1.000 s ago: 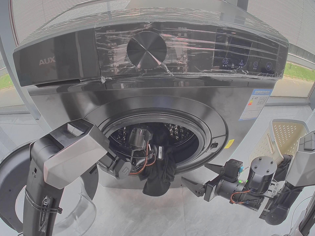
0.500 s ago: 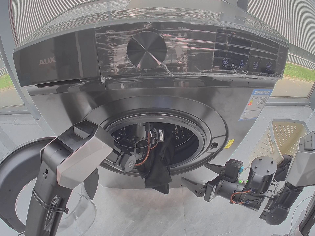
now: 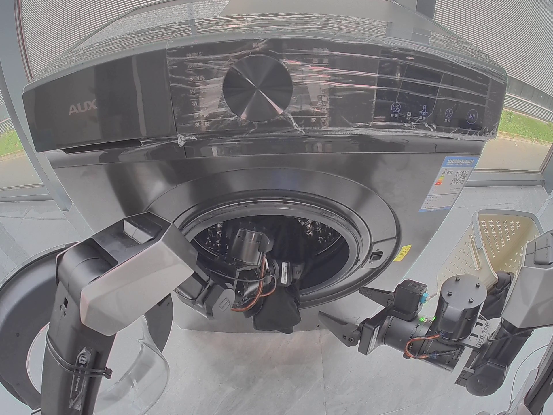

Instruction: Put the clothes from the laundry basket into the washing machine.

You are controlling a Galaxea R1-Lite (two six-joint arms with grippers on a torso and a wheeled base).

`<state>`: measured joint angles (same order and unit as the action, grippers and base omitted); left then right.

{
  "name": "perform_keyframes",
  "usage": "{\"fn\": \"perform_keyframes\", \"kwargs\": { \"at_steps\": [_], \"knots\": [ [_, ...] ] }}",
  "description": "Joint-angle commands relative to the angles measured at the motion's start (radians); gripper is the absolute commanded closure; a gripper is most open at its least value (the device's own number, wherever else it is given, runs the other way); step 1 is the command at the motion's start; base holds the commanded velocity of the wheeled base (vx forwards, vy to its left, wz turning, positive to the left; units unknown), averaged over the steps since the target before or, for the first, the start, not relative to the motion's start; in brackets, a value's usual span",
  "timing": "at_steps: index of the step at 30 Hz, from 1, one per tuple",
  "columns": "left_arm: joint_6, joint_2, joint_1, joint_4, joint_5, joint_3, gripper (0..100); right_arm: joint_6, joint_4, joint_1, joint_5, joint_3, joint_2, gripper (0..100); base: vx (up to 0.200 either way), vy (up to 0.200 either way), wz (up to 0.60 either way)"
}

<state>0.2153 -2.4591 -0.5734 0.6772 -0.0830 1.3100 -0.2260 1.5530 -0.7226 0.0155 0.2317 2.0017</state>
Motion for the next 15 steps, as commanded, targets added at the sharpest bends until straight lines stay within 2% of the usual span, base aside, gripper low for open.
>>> {"fn": "perform_keyframes", "kwargs": {
  "at_steps": [1,10,11,15],
  "knots": [
    [-0.002,0.055,-0.025,-0.031,0.026,-0.061,0,0.0,0.013,-0.001,0.0,-0.002,0.002,0,0.0,0.0,0.0],
    [-0.004,0.002,-0.016,-0.041,0.026,-0.049,0,0.0,0.013,-0.001,0.0,-0.002,0.002,0,0.0,0.0,0.0],
    [-0.004,-0.006,-0.013,-0.038,0.025,-0.044,100,0.0,0.013,-0.003,0.0,-0.002,0.002,0,0.0,0.0,0.0],
    [-0.001,-0.018,-0.013,-0.034,0.022,-0.031,100,0.0,0.013,-0.009,0.0,0.0,0.0,0,0.0,0.0,0.0]
  ]
}}
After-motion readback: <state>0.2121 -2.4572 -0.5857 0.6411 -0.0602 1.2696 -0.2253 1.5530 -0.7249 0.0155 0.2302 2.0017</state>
